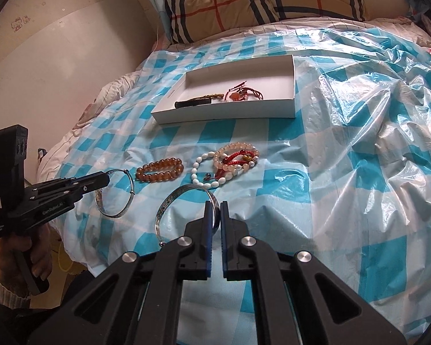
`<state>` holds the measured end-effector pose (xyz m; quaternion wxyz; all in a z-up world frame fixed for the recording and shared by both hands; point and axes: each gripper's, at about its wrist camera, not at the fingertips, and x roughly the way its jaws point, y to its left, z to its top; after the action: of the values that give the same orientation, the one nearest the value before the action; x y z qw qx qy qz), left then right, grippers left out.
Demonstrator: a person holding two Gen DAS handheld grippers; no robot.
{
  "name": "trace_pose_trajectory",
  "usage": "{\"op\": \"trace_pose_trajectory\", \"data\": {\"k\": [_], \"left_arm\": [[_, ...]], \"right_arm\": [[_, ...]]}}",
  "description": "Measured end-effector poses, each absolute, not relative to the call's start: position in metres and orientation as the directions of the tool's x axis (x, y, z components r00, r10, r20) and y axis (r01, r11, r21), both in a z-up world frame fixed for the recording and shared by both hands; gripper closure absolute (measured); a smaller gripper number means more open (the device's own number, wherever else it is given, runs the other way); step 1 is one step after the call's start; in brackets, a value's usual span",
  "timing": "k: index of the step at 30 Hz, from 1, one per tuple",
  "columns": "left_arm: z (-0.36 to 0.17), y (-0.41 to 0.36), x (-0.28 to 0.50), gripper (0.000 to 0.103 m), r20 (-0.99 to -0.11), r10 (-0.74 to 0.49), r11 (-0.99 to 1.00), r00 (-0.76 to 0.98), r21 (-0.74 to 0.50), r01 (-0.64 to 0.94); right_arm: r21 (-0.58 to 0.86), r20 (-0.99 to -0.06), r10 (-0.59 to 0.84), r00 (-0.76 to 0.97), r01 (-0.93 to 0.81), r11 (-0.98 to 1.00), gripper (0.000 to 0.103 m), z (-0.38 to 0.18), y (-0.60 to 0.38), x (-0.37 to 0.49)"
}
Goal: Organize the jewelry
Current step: 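Grasp a silver bangle with the left gripper while the right grasps another silver bangle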
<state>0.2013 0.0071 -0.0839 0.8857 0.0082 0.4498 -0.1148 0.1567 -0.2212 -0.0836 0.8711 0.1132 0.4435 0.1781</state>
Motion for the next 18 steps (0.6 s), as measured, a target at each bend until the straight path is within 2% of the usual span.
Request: {"op": "trace_pose_trajectory", "data": {"k": [18], "left_arm": [[-0.041,0.006,0.163,0.098,-0.749,-0.219,0.969,0.625,-0.091,0.23]], "right_arm": [[0.379,-0.662,0.425,0.618,-0.213,0.901,0.097,-0.045,-0.227,0.117]]}}
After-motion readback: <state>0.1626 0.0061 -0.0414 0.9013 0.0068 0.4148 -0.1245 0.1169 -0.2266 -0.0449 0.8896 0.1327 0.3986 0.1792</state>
